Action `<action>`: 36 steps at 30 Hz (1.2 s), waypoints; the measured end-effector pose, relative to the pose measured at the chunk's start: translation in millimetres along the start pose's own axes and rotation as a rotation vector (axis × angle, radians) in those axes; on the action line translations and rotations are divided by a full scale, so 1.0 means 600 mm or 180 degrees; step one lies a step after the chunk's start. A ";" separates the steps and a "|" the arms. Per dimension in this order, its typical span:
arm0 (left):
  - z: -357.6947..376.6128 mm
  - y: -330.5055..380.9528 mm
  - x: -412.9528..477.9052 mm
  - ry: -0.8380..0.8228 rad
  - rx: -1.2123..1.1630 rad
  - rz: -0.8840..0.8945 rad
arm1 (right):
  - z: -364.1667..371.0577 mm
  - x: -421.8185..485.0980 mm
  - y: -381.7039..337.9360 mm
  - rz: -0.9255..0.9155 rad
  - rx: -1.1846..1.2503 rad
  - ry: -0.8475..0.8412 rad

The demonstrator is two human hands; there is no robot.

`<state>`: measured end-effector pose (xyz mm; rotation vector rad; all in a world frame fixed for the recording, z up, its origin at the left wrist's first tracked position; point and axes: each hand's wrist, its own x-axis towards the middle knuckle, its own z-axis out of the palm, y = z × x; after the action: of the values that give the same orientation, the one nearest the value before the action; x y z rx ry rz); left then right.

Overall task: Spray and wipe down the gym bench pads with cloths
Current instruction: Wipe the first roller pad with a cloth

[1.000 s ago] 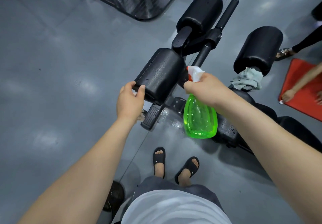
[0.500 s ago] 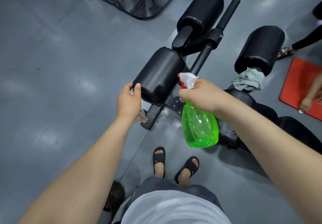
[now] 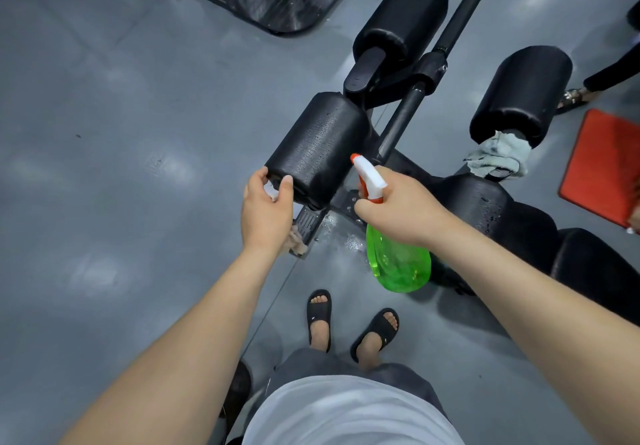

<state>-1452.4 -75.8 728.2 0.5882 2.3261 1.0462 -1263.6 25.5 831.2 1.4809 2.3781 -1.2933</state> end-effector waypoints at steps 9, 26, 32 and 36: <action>0.003 -0.006 0.001 -0.0107 0.0117 0.0045 | 0.075 -0.002 0.033 0.0201 0.0578 0.0705; -0.007 -0.004 0.023 -0.0157 -0.0047 -0.0032 | 0.088 -0.009 0.029 0.0109 0.0503 0.0665; -0.011 0.001 0.025 0.0059 -0.0014 -0.0067 | 0.068 0.002 0.024 0.0049 0.0589 0.0791; -0.006 -0.001 0.009 -0.0050 0.0000 0.0064 | 0.071 -0.005 0.025 -0.0020 0.0434 0.0665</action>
<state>-1458.8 -74.9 728.0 0.6188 2.3110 1.0470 -1266.0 -2.5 795.6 1.7271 2.4633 -1.3915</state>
